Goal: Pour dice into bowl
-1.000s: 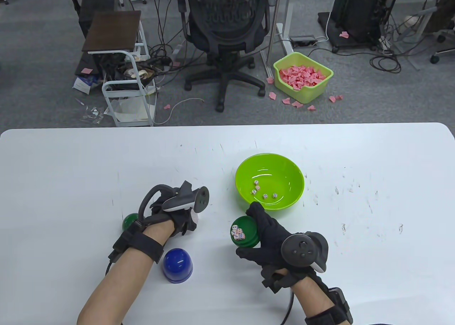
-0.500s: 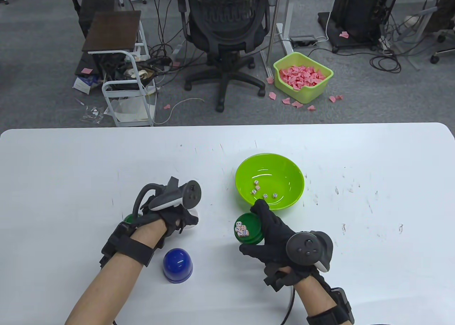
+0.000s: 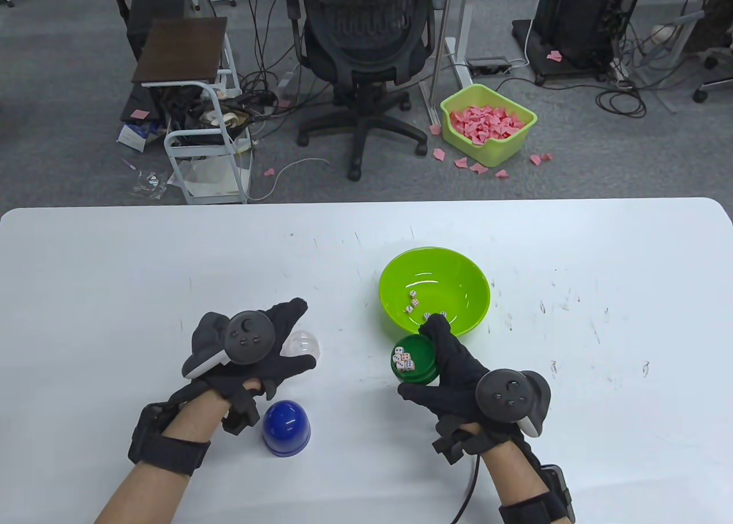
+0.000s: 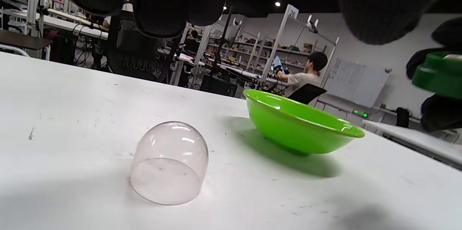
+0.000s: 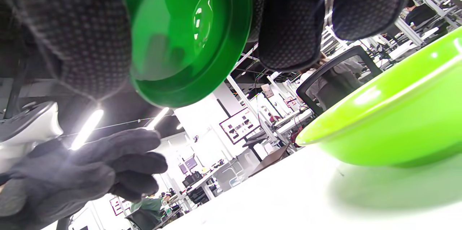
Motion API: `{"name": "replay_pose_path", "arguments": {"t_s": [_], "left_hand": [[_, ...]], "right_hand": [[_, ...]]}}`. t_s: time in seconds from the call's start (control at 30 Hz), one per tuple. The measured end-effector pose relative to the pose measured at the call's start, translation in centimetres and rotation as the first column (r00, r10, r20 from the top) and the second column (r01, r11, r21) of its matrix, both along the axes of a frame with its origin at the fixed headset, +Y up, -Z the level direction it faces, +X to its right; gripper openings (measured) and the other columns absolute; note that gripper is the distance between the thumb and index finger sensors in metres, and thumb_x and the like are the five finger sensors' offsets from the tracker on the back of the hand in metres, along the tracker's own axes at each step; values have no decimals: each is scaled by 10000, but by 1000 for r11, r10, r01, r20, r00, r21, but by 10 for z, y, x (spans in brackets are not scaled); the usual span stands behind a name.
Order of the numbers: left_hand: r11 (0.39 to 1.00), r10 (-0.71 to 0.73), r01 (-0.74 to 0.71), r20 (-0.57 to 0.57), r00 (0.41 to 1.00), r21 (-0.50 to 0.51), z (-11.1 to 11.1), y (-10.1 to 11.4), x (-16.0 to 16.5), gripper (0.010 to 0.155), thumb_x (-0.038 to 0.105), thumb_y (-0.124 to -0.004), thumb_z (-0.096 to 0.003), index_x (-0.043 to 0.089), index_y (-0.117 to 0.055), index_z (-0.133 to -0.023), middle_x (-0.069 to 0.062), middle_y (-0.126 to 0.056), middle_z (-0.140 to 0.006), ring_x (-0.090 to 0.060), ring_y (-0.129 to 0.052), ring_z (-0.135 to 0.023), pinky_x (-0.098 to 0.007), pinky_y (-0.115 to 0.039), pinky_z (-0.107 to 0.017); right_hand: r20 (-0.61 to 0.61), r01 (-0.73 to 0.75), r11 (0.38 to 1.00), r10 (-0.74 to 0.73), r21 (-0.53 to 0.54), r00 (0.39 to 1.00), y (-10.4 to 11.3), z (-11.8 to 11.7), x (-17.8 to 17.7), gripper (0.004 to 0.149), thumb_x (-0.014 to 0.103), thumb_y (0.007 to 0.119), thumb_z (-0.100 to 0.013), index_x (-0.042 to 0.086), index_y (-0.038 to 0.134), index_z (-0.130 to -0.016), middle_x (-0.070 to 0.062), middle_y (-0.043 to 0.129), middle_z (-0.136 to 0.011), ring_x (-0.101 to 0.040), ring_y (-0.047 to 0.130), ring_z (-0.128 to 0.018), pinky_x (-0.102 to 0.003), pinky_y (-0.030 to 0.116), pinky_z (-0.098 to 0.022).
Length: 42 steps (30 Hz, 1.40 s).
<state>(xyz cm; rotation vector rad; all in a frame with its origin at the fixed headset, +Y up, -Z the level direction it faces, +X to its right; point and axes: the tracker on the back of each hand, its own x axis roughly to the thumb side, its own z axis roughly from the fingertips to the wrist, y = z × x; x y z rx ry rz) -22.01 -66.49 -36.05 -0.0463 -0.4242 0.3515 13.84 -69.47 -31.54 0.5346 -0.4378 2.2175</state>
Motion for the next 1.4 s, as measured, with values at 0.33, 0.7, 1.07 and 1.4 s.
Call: {"name": "replay_pose_path", "arguments": {"t_s": [0.33, 0.7, 1.07, 1.4], "left_hand": [[986, 161, -160, -12, 987, 46, 24, -22, -23, 903, 700, -773, -428, 288, -400, -1139, -127, -619, -1151, -415, -724, -1005, -619, -648, -735], [989, 131, -129, -27, 991, 70, 27, -32, -32, 897, 700, -765, -433, 300, -383, -1139, -124, -580, -1167, -421, -679, -1034, -625, -630, -744], [986, 162, -161, -55, 985, 38, 24, -40, -45, 897, 694, -768, -435, 294, -381, -1139, -122, -589, -1163, -422, -681, -1032, -627, -629, -744], [984, 178, -177, -51, 983, 23, 24, -40, -47, 895, 687, -772, -438, 293, -381, -1140, -122, -587, -1164, -422, -674, -1036, -631, -620, -749]], "right_hand": [[36, -9, 999, 10, -32, 999, -5, -5, 8, 1065, 493, 986, -349, 40, 371, -1091, -194, 671, -1100, -464, 898, -692, -705, 704, -573], [86, -12, 997, 18, -72, 996, -5, -15, 14, 1036, 491, 971, -359, 51, 386, -1093, -186, 663, -1110, -485, 884, -715, -709, 694, -576], [165, -28, 996, 42, -83, 985, 13, -38, 19, 1029, 460, 969, -368, 16, 383, -1088, -236, 653, -1101, -492, 869, -723, -713, 688, -578], [272, -114, 988, 138, -100, 952, 21, -66, 22, 1020, 424, 1008, -336, -62, 468, -1051, -332, 683, -1030, -485, 864, -754, -680, 709, -600]]}}
